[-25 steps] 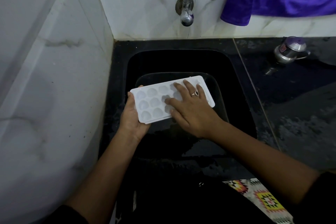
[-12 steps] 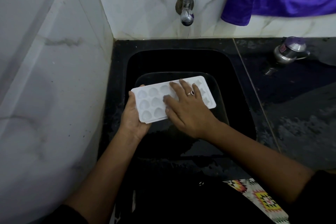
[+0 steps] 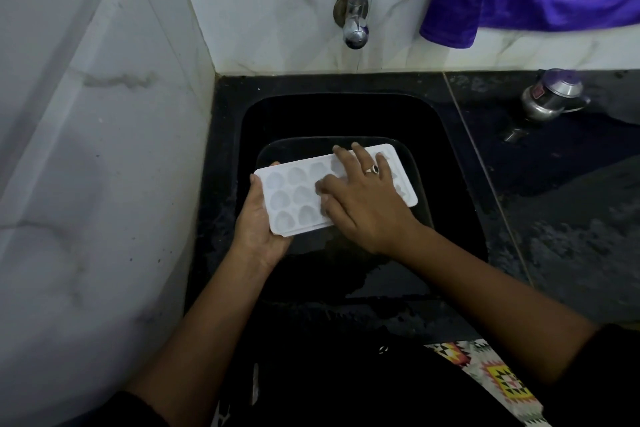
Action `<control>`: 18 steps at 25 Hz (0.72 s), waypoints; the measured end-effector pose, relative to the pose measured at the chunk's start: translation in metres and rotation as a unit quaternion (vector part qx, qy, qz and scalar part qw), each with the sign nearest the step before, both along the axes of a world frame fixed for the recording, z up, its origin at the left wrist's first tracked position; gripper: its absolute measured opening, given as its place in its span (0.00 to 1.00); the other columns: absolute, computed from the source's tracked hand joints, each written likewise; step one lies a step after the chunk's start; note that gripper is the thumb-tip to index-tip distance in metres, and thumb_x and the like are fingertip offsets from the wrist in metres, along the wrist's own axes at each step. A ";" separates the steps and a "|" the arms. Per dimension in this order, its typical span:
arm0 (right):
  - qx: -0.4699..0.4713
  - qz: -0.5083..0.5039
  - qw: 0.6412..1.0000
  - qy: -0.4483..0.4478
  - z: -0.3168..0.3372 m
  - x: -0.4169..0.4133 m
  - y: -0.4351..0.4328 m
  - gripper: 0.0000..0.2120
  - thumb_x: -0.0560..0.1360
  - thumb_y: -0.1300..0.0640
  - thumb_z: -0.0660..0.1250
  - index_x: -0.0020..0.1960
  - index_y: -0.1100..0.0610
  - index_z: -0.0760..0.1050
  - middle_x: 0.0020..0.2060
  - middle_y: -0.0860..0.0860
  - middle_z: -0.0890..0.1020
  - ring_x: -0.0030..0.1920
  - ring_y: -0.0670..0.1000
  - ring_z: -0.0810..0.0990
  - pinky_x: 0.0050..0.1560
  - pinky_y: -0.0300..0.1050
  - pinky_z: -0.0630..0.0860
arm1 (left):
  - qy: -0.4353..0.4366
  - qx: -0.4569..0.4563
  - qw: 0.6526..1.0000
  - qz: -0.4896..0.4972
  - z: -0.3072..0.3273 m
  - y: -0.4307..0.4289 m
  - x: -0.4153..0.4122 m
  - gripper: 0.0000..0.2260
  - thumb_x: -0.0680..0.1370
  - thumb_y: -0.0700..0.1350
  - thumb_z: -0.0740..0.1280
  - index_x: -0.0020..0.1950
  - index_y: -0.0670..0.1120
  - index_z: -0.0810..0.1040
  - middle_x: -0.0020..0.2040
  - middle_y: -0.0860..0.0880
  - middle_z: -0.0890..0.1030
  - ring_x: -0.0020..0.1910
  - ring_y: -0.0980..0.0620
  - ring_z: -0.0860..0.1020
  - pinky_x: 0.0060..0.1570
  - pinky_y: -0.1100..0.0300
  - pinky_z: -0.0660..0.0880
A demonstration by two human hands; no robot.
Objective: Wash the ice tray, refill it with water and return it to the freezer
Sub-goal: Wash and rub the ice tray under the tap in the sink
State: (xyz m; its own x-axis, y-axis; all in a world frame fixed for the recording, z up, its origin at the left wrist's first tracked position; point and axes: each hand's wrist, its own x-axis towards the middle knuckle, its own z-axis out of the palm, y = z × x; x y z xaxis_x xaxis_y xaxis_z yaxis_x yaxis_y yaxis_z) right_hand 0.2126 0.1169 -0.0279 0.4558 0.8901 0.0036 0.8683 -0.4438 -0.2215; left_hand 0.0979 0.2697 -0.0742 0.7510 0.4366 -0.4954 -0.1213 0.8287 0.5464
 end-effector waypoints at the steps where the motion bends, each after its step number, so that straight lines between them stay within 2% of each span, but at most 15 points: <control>1: 0.001 0.001 1.000 -0.003 0.000 -0.002 0.002 0.22 0.84 0.42 0.47 0.65 0.49 0.74 0.81 0.60 0.59 0.82 0.65 0.51 0.78 0.72 0.49 | -0.001 -0.002 1.000 -0.003 -0.003 0.000 0.001 0.26 0.86 0.64 0.53 0.74 0.50 0.75 0.70 0.39 0.81 0.66 0.37 0.81 0.63 0.36 0.78; 3: -0.008 0.031 0.999 -0.015 -0.004 -0.008 -0.001 0.22 0.85 0.42 0.48 0.70 0.49 0.72 0.81 0.60 0.59 0.82 0.65 0.52 0.78 0.73 0.49 | -0.007 -0.018 1.000 -0.008 -0.006 0.006 -0.001 0.29 0.86 0.65 0.55 0.80 0.48 0.70 0.72 0.38 0.79 0.70 0.36 0.79 0.64 0.36 0.78; 5: -0.011 0.037 0.999 -0.017 -0.005 -0.003 -0.005 0.23 0.84 0.42 0.48 0.74 0.46 0.70 0.81 0.59 0.58 0.82 0.65 0.51 0.78 0.72 0.48 | -0.011 -0.032 0.999 -0.015 -0.010 0.012 -0.002 0.30 0.86 0.65 0.55 0.81 0.47 0.69 0.73 0.37 0.77 0.72 0.35 0.77 0.67 0.35 0.76; 9: -0.006 0.008 1.000 -0.013 0.000 -0.004 0.006 0.22 0.84 0.42 0.47 0.64 0.51 0.74 0.81 0.60 0.60 0.82 0.65 0.52 0.77 0.72 0.51 | -0.006 -0.030 0.999 -0.025 -0.005 0.003 0.002 0.29 0.85 0.65 0.54 0.78 0.49 0.72 0.72 0.38 0.79 0.70 0.36 0.78 0.66 0.36 0.77; 12: -0.020 0.049 0.998 -0.025 -0.005 -0.006 -0.002 0.24 0.84 0.42 0.47 0.73 0.49 0.70 0.81 0.60 0.59 0.82 0.65 0.52 0.78 0.72 0.49 | -0.001 -0.019 1.000 -0.006 0.000 0.008 -0.002 0.26 0.86 0.64 0.55 0.72 0.48 0.78 0.70 0.38 0.80 0.67 0.37 0.81 0.66 0.36 0.76; 13: -0.016 0.041 0.999 -0.019 -0.003 -0.002 -0.003 0.24 0.84 0.42 0.46 0.73 0.47 0.70 0.81 0.60 0.59 0.82 0.66 0.51 0.78 0.72 0.48 | 0.001 -0.015 1.000 -0.004 0.001 0.007 -0.002 0.26 0.86 0.64 0.55 0.72 0.48 0.78 0.70 0.38 0.80 0.67 0.37 0.81 0.67 0.35 0.75; 16: -0.011 0.012 1.000 -0.006 0.002 0.000 0.003 0.22 0.84 0.42 0.47 0.65 0.49 0.73 0.81 0.60 0.59 0.82 0.65 0.51 0.78 0.72 0.49 | 0.009 -0.019 1.000 -0.010 0.001 0.000 0.000 0.27 0.85 0.64 0.54 0.75 0.49 0.75 0.70 0.38 0.80 0.66 0.37 0.81 0.66 0.35 0.76; 18: -0.022 0.043 0.999 -0.021 -0.004 -0.005 0.000 0.21 0.85 0.42 0.48 0.69 0.49 0.71 0.81 0.60 0.58 0.82 0.65 0.51 0.78 0.72 0.50 | 0.007 -0.021 1.000 -0.013 0.003 0.002 -0.001 0.28 0.85 0.65 0.54 0.76 0.48 0.74 0.70 0.38 0.80 0.66 0.37 0.81 0.65 0.36 0.76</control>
